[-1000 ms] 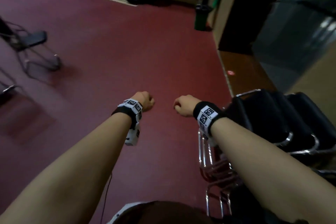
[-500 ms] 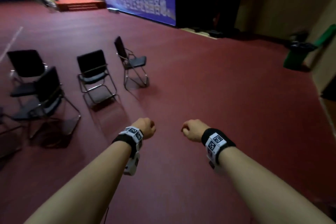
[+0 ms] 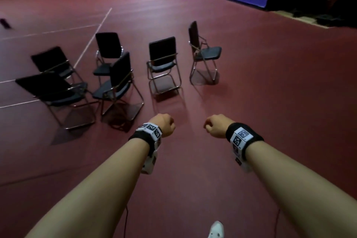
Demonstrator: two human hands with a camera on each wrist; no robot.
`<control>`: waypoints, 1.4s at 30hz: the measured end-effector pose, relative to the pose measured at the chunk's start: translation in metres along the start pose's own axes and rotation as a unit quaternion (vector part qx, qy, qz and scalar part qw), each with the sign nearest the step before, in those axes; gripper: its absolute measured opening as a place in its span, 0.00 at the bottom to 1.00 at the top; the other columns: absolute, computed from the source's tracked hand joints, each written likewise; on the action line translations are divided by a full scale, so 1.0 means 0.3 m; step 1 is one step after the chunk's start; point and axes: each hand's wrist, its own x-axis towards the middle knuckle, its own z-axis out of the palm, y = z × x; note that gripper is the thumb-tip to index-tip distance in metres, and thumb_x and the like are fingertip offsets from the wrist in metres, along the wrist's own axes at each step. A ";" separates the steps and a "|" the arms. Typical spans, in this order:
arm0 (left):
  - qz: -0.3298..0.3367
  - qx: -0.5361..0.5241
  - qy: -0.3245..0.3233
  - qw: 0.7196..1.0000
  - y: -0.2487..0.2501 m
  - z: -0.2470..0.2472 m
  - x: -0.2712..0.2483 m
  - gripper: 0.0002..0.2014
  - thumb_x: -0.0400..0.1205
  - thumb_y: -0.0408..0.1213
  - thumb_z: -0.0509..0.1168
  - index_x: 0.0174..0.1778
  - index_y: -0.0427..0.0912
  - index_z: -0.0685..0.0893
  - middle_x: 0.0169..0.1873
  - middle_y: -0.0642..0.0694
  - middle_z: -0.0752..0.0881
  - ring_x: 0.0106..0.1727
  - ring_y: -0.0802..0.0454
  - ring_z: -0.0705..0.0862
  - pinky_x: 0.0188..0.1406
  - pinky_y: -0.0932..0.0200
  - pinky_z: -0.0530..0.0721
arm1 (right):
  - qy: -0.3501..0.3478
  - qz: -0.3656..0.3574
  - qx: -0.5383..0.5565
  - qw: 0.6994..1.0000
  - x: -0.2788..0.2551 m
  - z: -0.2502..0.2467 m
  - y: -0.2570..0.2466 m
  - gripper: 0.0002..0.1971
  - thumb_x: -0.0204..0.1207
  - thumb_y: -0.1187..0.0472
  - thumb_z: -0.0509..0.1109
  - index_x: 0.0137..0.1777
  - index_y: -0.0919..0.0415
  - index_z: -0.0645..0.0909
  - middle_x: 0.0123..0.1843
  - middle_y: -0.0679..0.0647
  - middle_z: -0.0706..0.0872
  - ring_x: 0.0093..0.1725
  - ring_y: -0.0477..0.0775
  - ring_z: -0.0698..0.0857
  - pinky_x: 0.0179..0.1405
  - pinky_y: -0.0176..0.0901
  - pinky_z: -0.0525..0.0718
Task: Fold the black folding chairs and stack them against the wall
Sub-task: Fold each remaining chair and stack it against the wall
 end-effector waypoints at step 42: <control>-0.002 -0.076 -0.054 0.996 -0.465 -0.556 2.821 0.16 0.85 0.41 0.59 0.60 0.38 0.88 0.58 0.35 0.88 0.59 0.36 0.85 0.59 0.52 0.82 | -0.071 0.124 -0.017 0.990 2.407 -0.853 0.758 0.16 0.80 0.55 0.59 0.58 0.49 0.88 0.55 0.52 0.91 0.53 0.58 0.89 0.59 0.54 0.88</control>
